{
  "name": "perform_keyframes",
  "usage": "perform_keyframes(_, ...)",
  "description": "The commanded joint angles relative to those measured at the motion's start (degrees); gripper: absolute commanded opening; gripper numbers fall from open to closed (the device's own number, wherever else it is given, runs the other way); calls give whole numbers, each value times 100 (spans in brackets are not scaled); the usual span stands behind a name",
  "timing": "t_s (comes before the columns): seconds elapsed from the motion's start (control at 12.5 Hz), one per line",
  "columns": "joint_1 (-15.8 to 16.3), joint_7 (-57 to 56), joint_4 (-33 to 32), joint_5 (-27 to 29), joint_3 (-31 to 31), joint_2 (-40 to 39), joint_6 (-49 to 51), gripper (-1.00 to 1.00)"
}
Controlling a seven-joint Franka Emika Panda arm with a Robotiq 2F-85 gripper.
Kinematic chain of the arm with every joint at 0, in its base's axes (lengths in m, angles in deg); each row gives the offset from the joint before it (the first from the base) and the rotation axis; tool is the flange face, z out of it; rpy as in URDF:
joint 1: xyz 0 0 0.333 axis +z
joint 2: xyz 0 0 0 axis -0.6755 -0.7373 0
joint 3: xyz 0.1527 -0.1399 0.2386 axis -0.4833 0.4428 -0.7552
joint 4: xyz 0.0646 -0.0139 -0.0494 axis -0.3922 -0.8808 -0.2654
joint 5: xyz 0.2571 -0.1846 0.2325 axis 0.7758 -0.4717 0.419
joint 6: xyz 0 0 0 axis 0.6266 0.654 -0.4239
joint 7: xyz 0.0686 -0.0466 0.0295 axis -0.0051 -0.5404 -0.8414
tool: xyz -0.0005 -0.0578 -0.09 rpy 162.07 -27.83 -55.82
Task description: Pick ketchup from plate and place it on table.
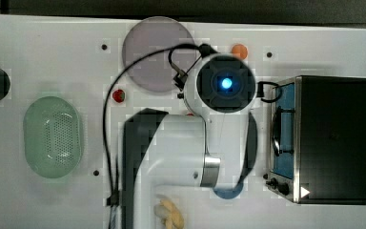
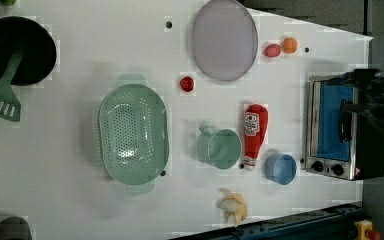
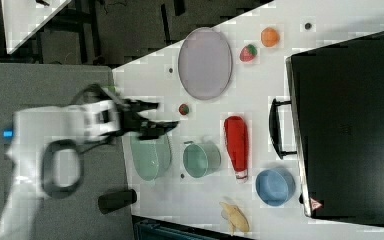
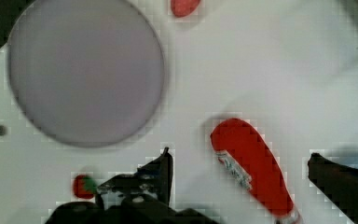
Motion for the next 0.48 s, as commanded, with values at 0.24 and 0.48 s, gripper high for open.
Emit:
perform_keyframes(0.24,13,839,1270,-40,-30,47,1900,100)
perform_keyframes(0.48,13,839,1410,-46,-4,45,2024,100)
